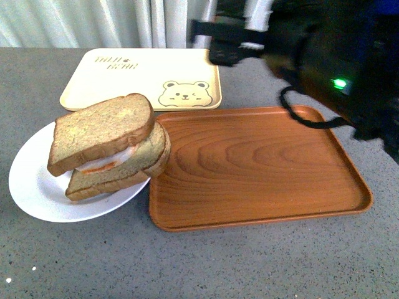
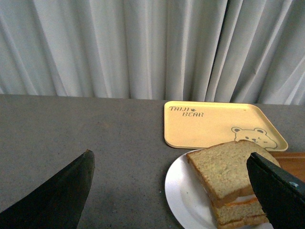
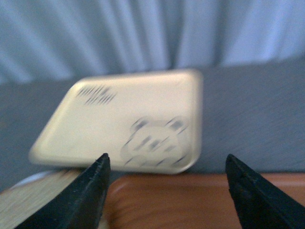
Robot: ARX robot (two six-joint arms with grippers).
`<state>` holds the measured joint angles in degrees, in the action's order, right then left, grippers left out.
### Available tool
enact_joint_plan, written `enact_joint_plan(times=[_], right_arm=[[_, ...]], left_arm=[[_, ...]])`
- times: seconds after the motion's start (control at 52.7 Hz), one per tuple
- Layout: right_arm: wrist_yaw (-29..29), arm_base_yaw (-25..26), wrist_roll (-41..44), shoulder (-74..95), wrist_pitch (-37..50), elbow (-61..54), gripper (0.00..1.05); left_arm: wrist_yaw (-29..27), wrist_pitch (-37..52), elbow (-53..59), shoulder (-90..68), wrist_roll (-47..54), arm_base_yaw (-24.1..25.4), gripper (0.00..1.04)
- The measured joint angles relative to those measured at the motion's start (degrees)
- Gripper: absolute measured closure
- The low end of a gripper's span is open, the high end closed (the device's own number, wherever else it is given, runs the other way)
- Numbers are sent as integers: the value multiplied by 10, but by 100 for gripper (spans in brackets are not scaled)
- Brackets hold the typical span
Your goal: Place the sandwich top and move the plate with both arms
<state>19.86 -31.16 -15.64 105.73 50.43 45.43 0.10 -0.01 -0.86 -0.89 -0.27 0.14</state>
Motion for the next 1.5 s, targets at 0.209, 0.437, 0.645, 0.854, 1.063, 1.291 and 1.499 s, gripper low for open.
enact_joint_plan(times=[0.209, 0.437, 0.645, 0.854, 1.063, 1.291, 1.499], right_arm=[[34, 76, 127, -118, 170, -184, 74], [-37, 144, 150, -241, 158, -307, 103], [-77, 187, 152, -331, 122, -364, 103], [-118, 227, 153, -445, 52, -410, 103], [-142, 253, 153, -547, -25, -434, 103], [-197, 309, 153, -664, -121, -441, 103], [-197, 309, 153, -745, -198, -442, 103]], left_arm=[[-1, 0, 0, 0, 0, 0, 9], [-1, 0, 0, 0, 0, 0, 9], [-1, 0, 0, 0, 0, 0, 9], [-1, 0, 0, 0, 0, 0, 9], [-1, 0, 0, 0, 0, 0, 9], [-1, 0, 0, 0, 0, 0, 9], [-1, 0, 0, 0, 0, 0, 9]])
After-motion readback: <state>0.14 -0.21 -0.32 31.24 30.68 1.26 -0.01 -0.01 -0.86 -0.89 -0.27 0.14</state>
